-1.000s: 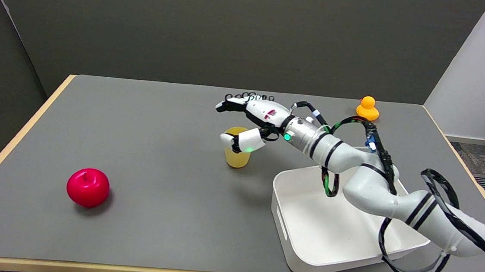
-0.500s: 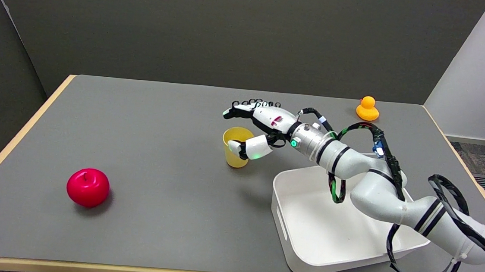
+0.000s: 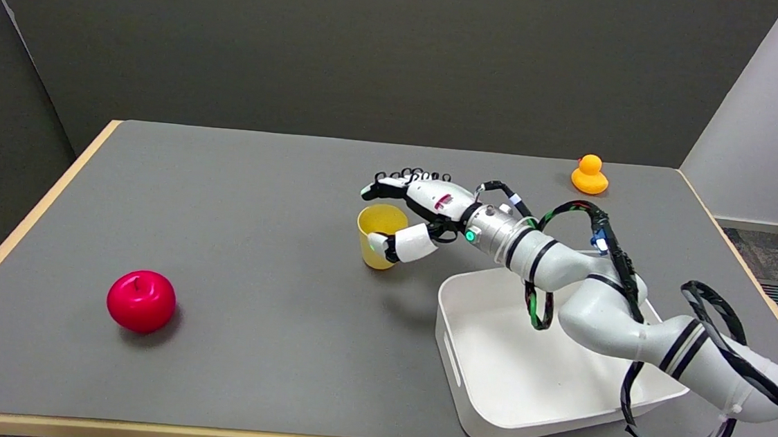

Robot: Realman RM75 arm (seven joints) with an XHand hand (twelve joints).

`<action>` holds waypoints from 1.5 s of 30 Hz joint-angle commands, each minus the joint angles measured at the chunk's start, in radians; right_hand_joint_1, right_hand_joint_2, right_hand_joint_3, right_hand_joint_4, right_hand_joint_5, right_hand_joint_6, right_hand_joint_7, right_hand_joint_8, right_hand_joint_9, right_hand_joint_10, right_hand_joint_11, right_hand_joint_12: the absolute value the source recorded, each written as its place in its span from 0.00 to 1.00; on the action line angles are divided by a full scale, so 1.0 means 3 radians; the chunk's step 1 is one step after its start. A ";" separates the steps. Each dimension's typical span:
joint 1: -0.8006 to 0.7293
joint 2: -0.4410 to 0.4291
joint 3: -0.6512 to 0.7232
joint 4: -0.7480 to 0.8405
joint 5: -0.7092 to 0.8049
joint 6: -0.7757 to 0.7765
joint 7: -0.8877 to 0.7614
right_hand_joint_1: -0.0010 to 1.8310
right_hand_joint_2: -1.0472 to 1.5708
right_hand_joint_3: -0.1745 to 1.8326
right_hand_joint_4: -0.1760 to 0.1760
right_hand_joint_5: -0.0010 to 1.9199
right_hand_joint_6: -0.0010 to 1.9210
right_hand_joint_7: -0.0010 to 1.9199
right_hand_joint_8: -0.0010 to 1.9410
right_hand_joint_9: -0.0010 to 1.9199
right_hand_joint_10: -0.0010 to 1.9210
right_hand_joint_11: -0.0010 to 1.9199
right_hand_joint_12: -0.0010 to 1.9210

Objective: Pick up the yellow cup.

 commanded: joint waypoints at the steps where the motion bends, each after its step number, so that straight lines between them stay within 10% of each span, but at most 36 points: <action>1: 0.0137 -0.0105 -0.0126 -0.0275 0.0025 0.0066 -0.0011 0.25 0.63 0.58 0.73 0.11 0.26 0.13 0.18 0.04 0.31 0.00 0.53; 29: 0.0070 -0.0145 -0.0166 -0.0327 0.0025 0.0073 -0.0011 0.35 0.64 0.58 0.72 0.11 0.25 0.13 0.18 0.08 0.35 0.04 0.58; 34: 0.0084 -0.0149 -0.0175 -0.0336 0.0025 0.0112 -0.0011 0.50 0.66 0.57 0.67 0.13 0.25 0.20 0.21 0.19 0.48 0.19 0.80; 40: 0.0109 -0.0154 -0.0170 -0.0336 0.0025 0.0159 -0.0011 0.56 0.72 0.55 0.74 0.19 0.57 0.34 0.43 0.35 0.66 0.35 1.00; 43: 0.0123 -0.0154 -0.0168 -0.0341 0.0025 0.0202 -0.0011 0.62 0.87 0.17 0.25 0.25 0.87 0.40 0.71 0.39 0.68 0.36 1.00; 45: 0.0140 -0.0154 -0.0164 -0.0341 0.0020 0.0260 -0.0011 0.63 0.87 0.17 0.20 0.26 0.85 0.42 0.71 0.41 0.68 0.34 1.00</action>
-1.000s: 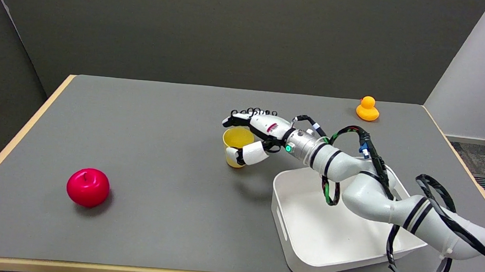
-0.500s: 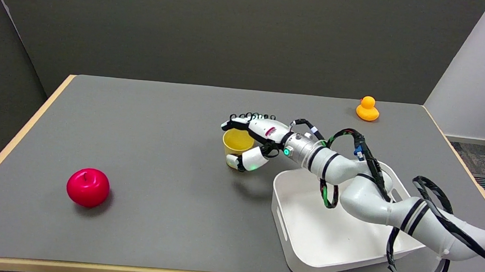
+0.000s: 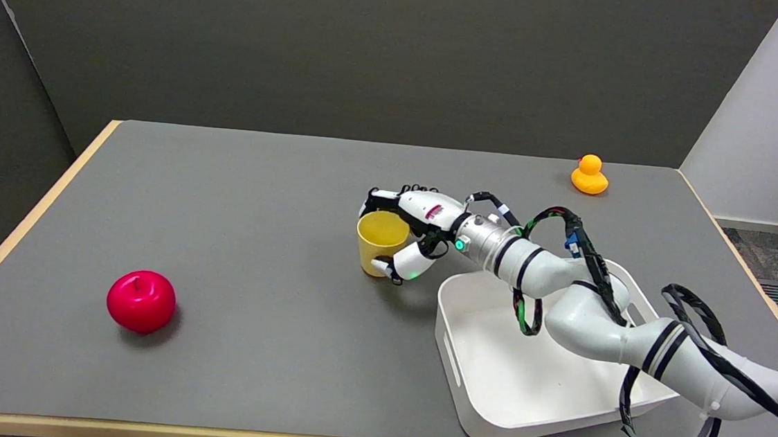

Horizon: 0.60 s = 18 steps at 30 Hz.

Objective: Pick up the yellow cup.

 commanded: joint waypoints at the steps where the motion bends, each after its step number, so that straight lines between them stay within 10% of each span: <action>1: 0.0052 -0.0008 0.0003 -0.0024 -0.0013 0.0160 -0.0003 0.63 0.86 0.20 0.19 0.26 0.84 0.42 0.72 0.41 0.70 0.34 1.00; 18: -0.0501 0.0145 0.1306 0.0772 -0.0021 0.0343 -0.0598 0.64 0.84 0.23 0.12 0.29 0.79 0.44 0.74 0.42 0.77 0.36 1.00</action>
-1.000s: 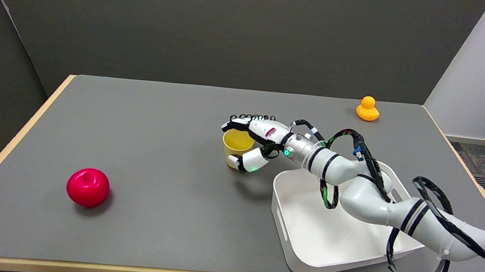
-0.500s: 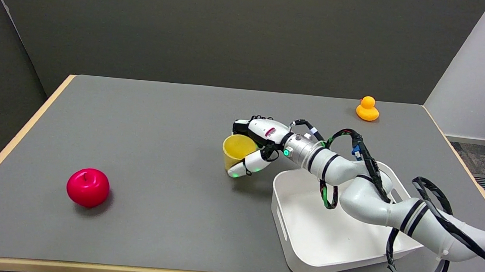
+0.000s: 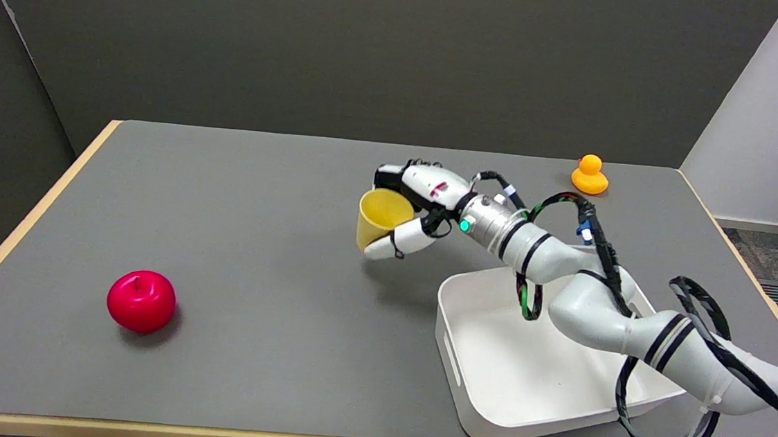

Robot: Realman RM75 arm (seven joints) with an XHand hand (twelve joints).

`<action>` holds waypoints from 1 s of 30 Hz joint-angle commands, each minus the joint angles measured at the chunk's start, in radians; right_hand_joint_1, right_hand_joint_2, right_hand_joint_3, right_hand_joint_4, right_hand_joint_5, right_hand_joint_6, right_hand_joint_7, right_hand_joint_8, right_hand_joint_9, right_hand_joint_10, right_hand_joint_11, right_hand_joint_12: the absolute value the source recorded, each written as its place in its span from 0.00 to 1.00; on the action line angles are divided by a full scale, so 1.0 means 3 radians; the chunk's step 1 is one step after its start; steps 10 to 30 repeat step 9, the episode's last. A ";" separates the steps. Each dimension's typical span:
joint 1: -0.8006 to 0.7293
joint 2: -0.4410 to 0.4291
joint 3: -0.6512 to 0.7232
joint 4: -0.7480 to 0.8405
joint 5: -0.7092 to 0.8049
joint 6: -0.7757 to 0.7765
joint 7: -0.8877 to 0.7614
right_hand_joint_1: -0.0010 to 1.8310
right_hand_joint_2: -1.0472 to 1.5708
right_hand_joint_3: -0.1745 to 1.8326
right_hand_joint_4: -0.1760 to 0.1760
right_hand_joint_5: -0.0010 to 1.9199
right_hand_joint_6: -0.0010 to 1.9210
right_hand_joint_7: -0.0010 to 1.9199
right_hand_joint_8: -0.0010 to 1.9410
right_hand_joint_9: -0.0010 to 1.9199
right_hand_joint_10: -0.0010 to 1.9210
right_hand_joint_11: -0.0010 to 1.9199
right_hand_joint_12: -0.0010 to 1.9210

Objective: Pick up the yellow cup.

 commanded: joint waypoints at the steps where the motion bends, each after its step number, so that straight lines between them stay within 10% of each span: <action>1: -0.0592 0.0169 0.1263 0.0792 0.0009 0.0137 -0.0608 0.64 0.84 0.22 0.09 0.29 0.78 0.44 0.74 0.42 0.76 0.36 1.00; 9: -0.1649 0.0425 0.2401 0.1524 0.0020 -0.0008 -0.0665 0.65 0.82 0.26 0.09 0.30 0.78 0.44 0.74 0.41 0.79 0.41 1.00; 30: -0.1649 0.0425 0.2401 0.1524 0.0020 -0.0008 -0.0665 0.65 0.82 0.26 0.09 0.30 0.78 0.44 0.74 0.41 0.79 0.41 1.00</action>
